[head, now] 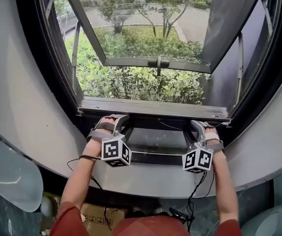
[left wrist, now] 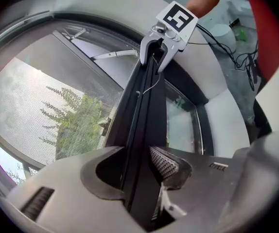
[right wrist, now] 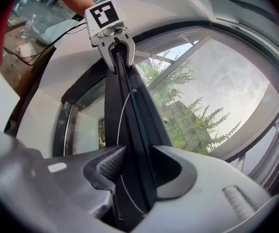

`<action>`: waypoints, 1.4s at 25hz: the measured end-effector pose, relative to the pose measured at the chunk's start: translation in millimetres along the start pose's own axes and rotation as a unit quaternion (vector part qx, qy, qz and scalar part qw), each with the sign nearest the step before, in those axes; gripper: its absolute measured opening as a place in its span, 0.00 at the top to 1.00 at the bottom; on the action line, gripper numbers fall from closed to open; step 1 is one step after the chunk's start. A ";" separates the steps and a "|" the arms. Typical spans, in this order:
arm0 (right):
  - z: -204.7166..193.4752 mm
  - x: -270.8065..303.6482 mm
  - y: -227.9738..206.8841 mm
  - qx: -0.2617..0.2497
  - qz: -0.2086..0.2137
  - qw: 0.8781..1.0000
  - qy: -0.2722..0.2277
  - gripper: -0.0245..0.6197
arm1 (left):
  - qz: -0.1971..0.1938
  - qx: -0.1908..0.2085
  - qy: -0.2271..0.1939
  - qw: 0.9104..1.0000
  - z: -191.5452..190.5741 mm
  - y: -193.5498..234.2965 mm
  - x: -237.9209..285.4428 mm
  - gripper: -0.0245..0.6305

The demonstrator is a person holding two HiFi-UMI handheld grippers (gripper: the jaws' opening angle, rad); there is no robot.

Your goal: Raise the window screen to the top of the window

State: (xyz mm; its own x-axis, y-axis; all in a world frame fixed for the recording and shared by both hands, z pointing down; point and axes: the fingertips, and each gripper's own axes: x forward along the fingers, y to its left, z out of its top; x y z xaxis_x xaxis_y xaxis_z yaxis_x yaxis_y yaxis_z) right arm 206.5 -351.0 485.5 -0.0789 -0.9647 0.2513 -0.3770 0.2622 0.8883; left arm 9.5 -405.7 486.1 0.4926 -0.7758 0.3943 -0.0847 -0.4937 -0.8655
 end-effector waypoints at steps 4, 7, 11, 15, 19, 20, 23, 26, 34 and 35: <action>5.0 -4.7 -10.4 -0.022 -0.015 1.000 -0.007 0.69 | 0.019 -0.014 -0.012 1.000 4.0 11.8 -6.4 0.74; 10.5 -8.3 -24.6 -0.038 -0.025 0.999 -0.010 0.66 | 0.044 -0.006 -0.009 0.999 9.1 28.7 -12.6 0.74; 17.5 -14.0 -45.7 -0.050 -0.040 0.998 -0.009 0.74 | 0.062 0.011 0.002 0.998 15.3 44.2 -19.3 0.74; 22.8 -16.0 -62.5 -0.083 -0.076 0.994 -0.003 0.82 | 0.116 0.042 0.020 0.992 19.0 63.5 -24.9 0.80; 27.5 -16.8 -73.2 -0.110 -0.096 0.989 0.008 0.87 | 0.163 0.088 0.037 0.982 20.2 77.1 -29.4 0.89; 28.7 -17.5 -75.8 -0.118 -0.099 0.988 0.011 0.88 | 0.165 0.090 0.039 0.981 20.9 79.8 -30.6 0.89; 32.6 -20.1 -86.5 -0.130 -0.109 0.985 0.019 0.88 | 0.176 0.095 0.046 0.979 24.5 89.9 -34.5 0.89; 35.6 -22.5 -100.0 -0.135 -0.125 0.982 0.030 0.88 | 0.193 0.101 0.063 0.974 30.0 101.8 -37.4 0.89; 49.0 -26.4 -131.9 -0.165 -0.164 0.972 0.038 0.88 | 0.231 0.123 0.122 0.957 37.6 133.8 -45.7 0.90; 50.7 -27.1 -135.2 -0.168 -0.167 0.971 0.037 0.88 | 0.233 0.125 0.127 0.956 38.7 137.3 -47.0 0.90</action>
State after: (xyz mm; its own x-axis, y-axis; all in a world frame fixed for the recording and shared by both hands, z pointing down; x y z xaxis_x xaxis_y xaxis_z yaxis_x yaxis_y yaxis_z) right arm 212.8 -361.5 339.0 0.0670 -0.9962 -0.0559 -0.0459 -0.0590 0.9972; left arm 8.2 -421.9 336.8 0.2228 -0.9747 -0.0183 -0.0185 0.0145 -0.9997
